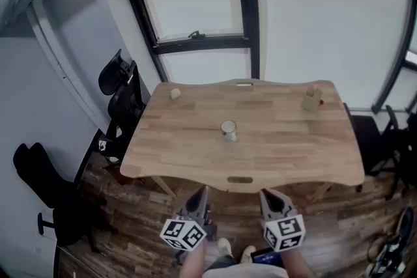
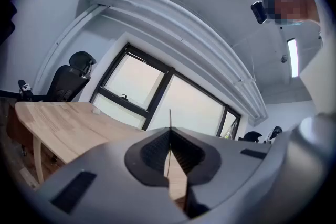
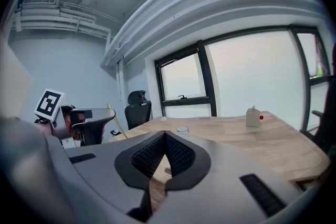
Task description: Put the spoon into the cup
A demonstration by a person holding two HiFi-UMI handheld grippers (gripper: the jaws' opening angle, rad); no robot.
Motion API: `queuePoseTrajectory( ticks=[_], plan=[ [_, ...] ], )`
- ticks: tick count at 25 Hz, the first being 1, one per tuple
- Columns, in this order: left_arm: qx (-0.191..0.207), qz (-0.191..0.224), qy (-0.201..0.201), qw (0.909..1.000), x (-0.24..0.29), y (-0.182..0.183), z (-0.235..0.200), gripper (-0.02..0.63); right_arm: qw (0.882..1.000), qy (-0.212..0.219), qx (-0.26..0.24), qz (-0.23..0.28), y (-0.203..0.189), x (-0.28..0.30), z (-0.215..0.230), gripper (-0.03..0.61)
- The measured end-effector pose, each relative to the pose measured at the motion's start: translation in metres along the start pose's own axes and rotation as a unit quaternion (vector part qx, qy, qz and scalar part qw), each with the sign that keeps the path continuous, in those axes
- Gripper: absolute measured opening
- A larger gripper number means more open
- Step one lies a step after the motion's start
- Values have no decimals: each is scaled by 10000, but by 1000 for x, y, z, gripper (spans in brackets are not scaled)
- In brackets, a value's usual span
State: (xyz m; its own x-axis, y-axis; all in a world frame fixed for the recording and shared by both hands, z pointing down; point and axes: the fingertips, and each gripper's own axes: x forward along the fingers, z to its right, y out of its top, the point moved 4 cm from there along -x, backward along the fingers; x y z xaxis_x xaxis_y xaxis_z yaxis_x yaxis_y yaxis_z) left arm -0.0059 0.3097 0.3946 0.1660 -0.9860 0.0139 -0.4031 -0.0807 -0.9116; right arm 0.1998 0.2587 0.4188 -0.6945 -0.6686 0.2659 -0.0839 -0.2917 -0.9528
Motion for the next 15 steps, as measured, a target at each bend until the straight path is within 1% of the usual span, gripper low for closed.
queuePoseTrajectory(
  ticks=[6,12,15],
  plan=[
    [69,45,34,10000,-4,2,-1,2,10000,30,82,-24,-2,-1,4,-3],
    [-55,126,114,9998,-10,6,0,2,9999,88,135,16,0,-3,2,-3],
    [-44,166,135,9998,-13,9,0,2,9998,137,153,31,1,-3,2,-3]
  ],
)
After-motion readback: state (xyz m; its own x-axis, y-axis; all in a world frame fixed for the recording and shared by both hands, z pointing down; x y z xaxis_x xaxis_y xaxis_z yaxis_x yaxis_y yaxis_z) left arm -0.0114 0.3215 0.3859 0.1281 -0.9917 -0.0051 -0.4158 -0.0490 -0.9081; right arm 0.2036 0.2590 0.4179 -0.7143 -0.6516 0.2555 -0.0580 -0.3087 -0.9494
